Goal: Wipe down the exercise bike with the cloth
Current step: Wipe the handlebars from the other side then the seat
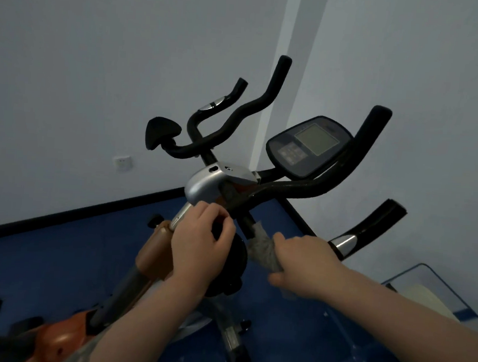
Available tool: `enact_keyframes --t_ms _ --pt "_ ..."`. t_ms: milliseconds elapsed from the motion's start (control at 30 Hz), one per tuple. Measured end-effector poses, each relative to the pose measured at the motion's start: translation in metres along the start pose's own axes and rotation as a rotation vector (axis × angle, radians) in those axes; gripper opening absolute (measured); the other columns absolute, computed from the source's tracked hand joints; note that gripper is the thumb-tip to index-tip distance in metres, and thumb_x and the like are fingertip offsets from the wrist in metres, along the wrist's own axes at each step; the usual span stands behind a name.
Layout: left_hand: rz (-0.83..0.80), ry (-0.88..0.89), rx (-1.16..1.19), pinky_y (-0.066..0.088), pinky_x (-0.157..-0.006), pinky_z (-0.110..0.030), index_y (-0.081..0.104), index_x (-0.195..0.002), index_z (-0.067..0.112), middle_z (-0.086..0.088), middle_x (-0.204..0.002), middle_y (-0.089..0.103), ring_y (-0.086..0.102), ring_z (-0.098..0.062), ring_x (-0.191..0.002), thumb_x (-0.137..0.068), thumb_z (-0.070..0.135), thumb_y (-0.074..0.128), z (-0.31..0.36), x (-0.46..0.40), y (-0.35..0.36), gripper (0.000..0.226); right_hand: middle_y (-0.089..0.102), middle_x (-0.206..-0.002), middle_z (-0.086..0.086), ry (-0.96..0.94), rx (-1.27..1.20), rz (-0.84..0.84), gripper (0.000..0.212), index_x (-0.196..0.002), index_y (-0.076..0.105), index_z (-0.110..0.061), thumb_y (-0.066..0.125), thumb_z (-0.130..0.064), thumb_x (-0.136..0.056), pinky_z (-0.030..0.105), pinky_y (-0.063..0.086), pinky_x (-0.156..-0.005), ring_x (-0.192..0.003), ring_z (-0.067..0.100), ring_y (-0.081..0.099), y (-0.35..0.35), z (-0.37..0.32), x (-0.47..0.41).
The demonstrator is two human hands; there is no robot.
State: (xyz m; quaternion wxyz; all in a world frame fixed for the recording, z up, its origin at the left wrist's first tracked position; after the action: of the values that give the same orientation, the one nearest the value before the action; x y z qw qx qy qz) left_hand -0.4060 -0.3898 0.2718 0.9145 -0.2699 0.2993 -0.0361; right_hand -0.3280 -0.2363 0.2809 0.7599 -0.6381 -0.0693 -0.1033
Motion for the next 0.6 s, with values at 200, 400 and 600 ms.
enact_keyframes --t_ms 200,400,600 --pt "-0.002 0.024 0.008 0.034 -0.063 -0.011 0.058 -0.083 0.027 0.015 -0.083 0.052 0.047 -0.001 -0.078 -0.086 0.036 0.045 -0.002 0.001 0.002 0.016 0.058 -0.117 0.013 0.162 -0.41 -0.227 0.063 -0.131 0.052 -0.012 0.041 -0.062 -0.094 0.033 0.043 -0.079 -0.099 0.026 0.056 -0.003 -0.004 -0.046" --pt "-0.026 0.053 0.01 0.032 -0.062 -0.011 0.056 -0.083 0.03 0.016 -0.08 0.051 0.044 0.0 -0.076 -0.087 0.035 0.044 -0.001 0.003 0.001 0.014 0.062 -0.09 0.005 0.177 -0.032 0.112 0.051 -0.111 0.042 -0.016 0.022 -0.061 -0.098 0.032 0.017 -0.048 -0.065 0.021 0.049 0.005 -0.009 0.001" --pt "-0.038 0.089 0.009 0.028 -0.063 -0.01 0.058 -0.088 0.029 0.015 -0.081 0.053 0.041 -0.001 -0.076 -0.087 0.035 0.041 0.002 -0.001 0.001 0.018 0.059 -0.109 0.012 0.16 -0.229 0.075 0.028 -0.122 0.046 -0.019 0.031 -0.035 -0.105 0.038 0.046 -0.071 -0.091 0.028 0.057 -0.008 -0.013 -0.043"
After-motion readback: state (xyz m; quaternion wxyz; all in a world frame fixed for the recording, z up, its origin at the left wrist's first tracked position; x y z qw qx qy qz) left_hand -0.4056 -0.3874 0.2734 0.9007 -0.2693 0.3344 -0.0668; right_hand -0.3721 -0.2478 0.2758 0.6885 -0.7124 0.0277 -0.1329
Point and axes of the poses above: each hand's wrist, its own x-axis away from the middle knuckle, its own y-axis out of the palm, z = x × y, the point moved 5 cm from there along -x, towards the middle knuckle
